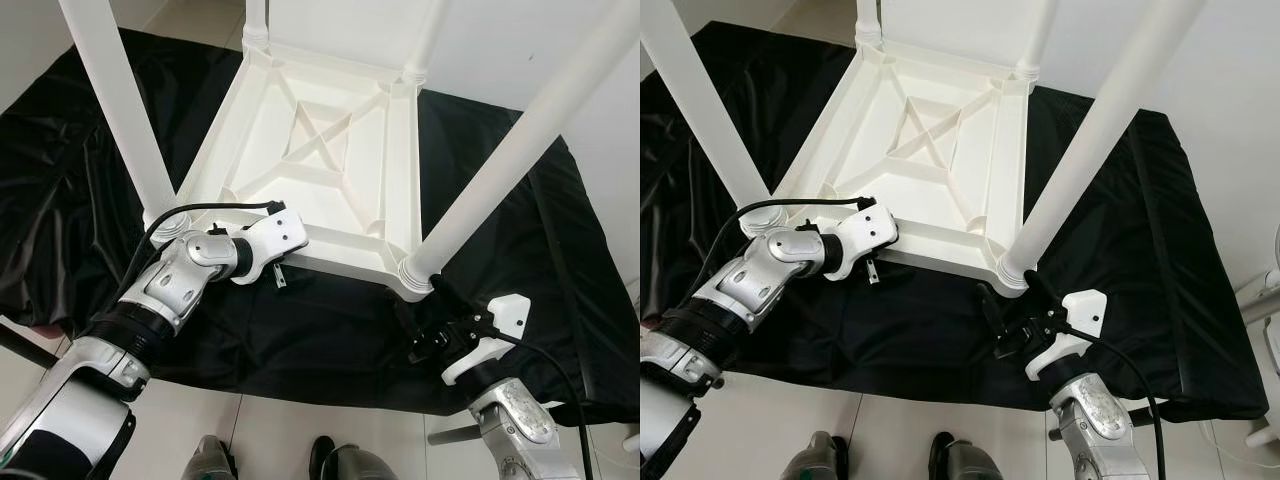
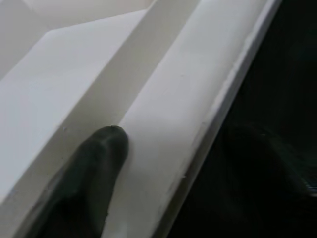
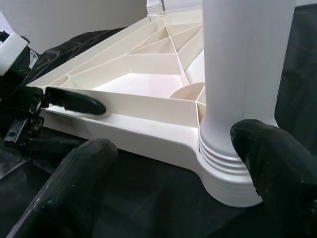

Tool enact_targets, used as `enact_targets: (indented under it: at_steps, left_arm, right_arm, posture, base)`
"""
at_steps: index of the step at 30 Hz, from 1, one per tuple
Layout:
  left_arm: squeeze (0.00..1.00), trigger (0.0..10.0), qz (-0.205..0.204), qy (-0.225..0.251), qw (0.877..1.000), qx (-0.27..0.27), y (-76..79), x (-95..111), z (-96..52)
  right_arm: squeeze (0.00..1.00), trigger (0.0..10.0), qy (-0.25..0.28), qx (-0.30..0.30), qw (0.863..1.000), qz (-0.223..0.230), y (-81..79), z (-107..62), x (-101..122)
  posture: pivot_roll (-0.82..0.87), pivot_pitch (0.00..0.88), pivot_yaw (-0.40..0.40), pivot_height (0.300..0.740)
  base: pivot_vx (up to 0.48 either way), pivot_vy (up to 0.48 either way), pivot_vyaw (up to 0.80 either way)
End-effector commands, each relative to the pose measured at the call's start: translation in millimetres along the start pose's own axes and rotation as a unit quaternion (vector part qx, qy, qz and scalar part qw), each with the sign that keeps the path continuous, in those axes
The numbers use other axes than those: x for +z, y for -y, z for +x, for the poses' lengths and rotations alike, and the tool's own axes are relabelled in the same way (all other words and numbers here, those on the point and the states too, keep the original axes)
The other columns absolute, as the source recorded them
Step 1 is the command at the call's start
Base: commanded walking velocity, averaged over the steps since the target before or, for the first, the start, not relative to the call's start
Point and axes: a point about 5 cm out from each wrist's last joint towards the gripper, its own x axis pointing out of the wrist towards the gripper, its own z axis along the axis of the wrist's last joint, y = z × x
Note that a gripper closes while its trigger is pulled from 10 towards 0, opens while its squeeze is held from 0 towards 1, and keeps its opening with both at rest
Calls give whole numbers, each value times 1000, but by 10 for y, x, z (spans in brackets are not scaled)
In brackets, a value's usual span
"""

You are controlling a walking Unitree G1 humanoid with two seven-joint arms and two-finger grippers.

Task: Building children table

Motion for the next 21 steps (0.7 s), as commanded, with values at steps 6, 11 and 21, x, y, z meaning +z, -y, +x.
enact_targets:
  at_steps: [6,11,21]
  left_arm:
    - [0,0,-2,-42,996,-76,152,-201,-6]
    - [0,0,-2,-40,996,-83,155,-194,-27]
    - [0,0,-10,0,990,-140,312,-74,-175]
  right_arm:
    - [0,10000,-3,4,1000,-7,20,20,-21]
    - [0,10000,-2,4,1000,-8,23,29,-22]
    - [0,10000,1,5,1000,-13,30,55,-14]
  posture:
    - [48,184,-71,740]
    - [48,184,-71,740]
    - [49,192,-61,740]
  base:
    - [0,0,0]
    - [0,0,0]
    - [0,0,0]
